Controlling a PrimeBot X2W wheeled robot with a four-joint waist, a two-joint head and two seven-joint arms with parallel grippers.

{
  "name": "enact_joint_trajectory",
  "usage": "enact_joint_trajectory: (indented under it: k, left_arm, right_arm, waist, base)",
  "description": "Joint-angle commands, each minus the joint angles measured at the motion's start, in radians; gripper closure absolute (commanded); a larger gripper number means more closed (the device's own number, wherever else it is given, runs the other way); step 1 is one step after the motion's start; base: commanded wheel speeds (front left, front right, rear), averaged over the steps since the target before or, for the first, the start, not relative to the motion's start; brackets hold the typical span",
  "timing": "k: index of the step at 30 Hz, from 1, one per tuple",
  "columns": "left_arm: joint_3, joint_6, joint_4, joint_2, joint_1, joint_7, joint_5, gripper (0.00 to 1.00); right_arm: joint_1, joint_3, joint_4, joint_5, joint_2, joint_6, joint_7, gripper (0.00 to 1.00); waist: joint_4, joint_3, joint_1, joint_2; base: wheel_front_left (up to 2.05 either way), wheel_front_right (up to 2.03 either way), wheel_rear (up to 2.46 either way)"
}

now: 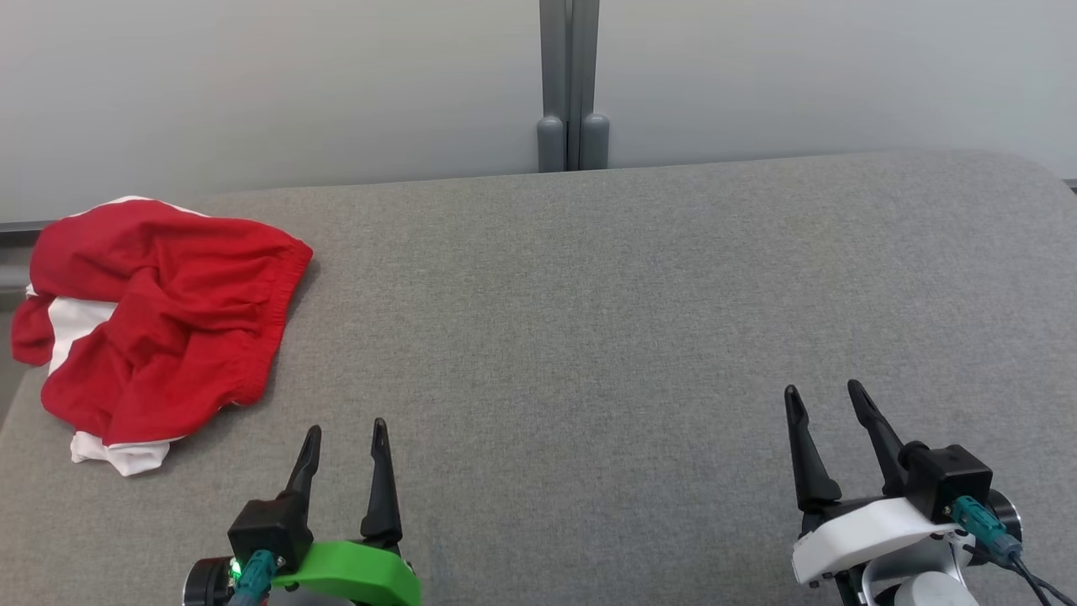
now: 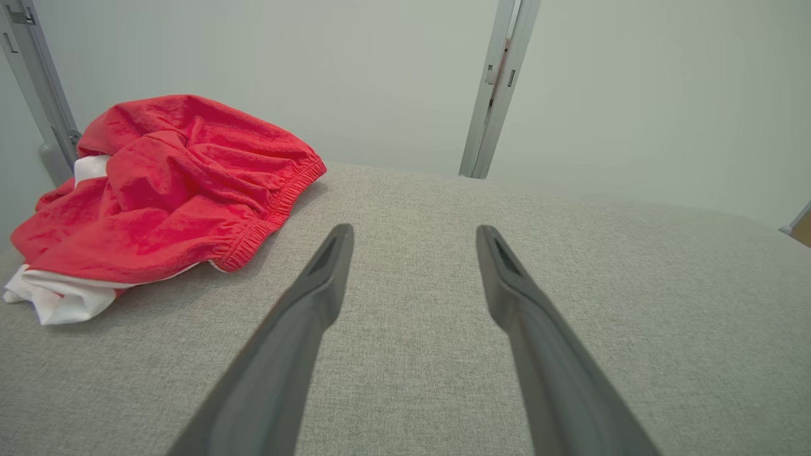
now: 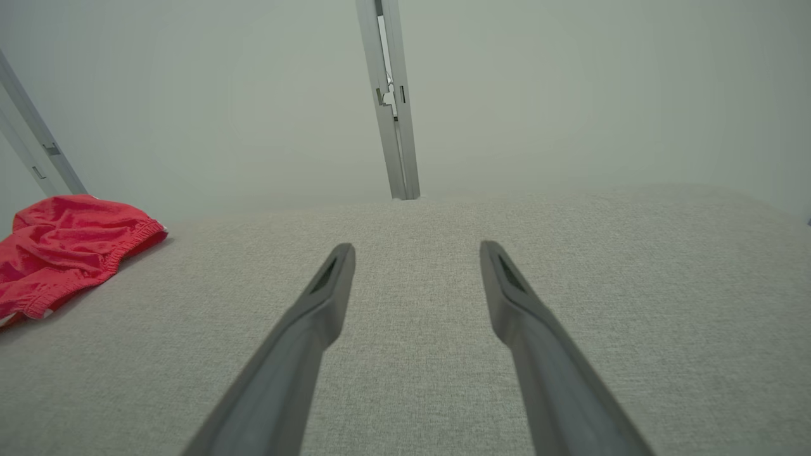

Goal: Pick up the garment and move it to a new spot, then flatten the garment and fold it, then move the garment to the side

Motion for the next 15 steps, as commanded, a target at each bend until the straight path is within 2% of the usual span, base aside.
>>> enact_joint_trajectory:
  k: [1, 15]
  left_arm:
    - [-0.003, 0.004, 0.001, 0.007, 0.007, -0.008, 0.019, 0.0]
    - [-0.012, 0.017, 0.014, 0.008, 0.004, -0.028, 0.082, 0.0]
  right_arm:
    - [-0.003, 0.001, 0.0, -0.023, -0.005, 0.0, -0.009, 0.0]
    - [0.001, 0.002, 0.005, -0.099, -0.005, 0.0, -0.03, 0.0]
  waist:
    - [0.001, 0.001, 0.0, 0.0]
    - [0.011, 0.001, 0.0, 0.0]
  base:
    - [0.0, 0.0, 0.0]
    - [0.0, 0.0, 0.0]
